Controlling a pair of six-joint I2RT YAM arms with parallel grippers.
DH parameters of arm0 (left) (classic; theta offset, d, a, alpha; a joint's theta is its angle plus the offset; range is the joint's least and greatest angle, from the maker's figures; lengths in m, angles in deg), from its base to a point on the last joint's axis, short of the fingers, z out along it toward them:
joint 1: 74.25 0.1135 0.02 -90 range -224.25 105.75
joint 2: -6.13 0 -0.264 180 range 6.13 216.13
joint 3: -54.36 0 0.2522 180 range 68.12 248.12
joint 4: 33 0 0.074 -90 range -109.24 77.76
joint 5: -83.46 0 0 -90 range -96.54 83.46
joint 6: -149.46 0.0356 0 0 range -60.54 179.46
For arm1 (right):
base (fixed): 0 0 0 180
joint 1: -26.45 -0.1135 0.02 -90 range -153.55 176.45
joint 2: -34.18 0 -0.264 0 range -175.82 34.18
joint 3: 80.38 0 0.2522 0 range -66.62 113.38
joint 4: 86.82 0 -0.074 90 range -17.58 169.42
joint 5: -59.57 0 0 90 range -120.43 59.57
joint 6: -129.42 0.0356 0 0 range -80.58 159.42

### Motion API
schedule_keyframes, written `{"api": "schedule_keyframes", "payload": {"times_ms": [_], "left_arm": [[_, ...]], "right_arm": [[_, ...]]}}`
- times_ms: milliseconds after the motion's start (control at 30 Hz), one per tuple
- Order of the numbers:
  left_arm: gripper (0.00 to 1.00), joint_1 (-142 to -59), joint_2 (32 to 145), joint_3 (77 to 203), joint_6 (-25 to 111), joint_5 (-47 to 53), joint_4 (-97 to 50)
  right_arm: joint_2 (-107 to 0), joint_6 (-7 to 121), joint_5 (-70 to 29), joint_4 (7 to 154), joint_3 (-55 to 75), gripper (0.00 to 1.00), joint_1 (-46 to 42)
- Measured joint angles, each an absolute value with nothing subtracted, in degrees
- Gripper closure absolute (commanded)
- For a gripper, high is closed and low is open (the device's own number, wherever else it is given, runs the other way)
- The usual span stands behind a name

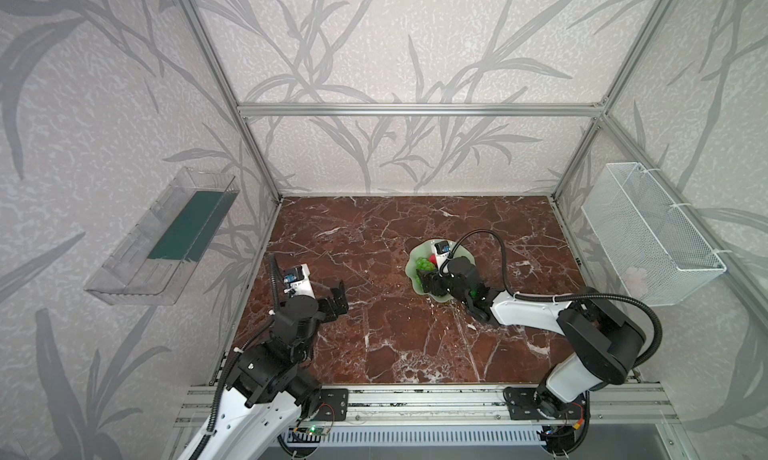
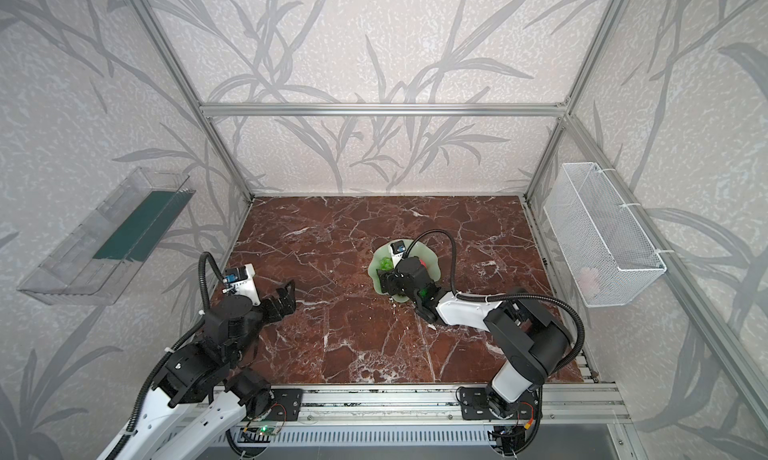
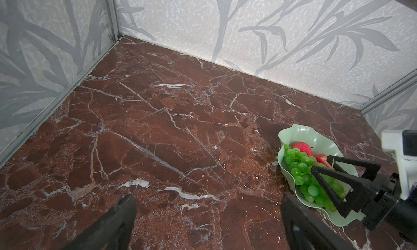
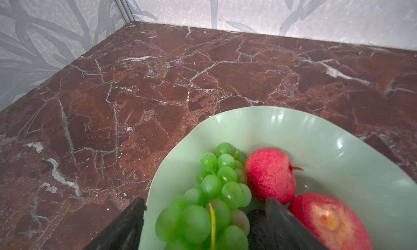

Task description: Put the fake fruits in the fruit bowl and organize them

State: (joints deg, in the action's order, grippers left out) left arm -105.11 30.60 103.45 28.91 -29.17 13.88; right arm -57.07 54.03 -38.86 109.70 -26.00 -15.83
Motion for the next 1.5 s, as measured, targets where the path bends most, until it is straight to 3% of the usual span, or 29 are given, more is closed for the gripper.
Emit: {"api": "schedule_keyframes", "payload": {"times_ms": [233, 400, 567, 700, 967, 1300, 1400, 1500], "left_arm": [[0.01, -105.11, 30.60, 95.32, 32.67, -34.63, 5.88], [0.00, -105.11, 30.44, 85.72, 42.18, -41.56, -8.65], [0.00, -103.99, 34.75, 78.51, 52.48, -47.16, -22.99], [0.00, -98.37, 39.73, 75.87, 55.36, -46.79, -33.46], [0.02, -85.46, 62.68, 76.54, 54.31, -37.91, -47.27], [0.03, -77.37, 85.22, 80.41, 54.79, -29.74, -71.42], [0.02, -75.01, 95.75, 80.52, 54.84, -27.66, -82.13], [0.01, -74.09, 95.42, 80.96, 53.90, -26.85, -78.59]], "right_arm": [[-45.85, 52.98, -39.08, 104.54, -26.87, 0.01, -13.95], [-32.06, 49.92, -43.67, 100.11, -30.50, 0.01, -12.73], [-21.90, 47.58, -48.54, 95.02, -35.70, 0.01, -4.80], [-18.90, 45.36, -54.59, 96.13, -43.79, 0.01, -0.53], [-27.38, 39.78, -62.75, 106.88, -48.84, 0.01, 3.90], [-57.13, 29.68, -61.74, 144.13, -54.31, 0.01, 7.66], [-57.92, 28.53, -59.60, 146.79, -54.13, 0.01, 8.14], [-57.18, 28.68, -56.71, 147.56, -52.93, 0.01, 10.02]]}}
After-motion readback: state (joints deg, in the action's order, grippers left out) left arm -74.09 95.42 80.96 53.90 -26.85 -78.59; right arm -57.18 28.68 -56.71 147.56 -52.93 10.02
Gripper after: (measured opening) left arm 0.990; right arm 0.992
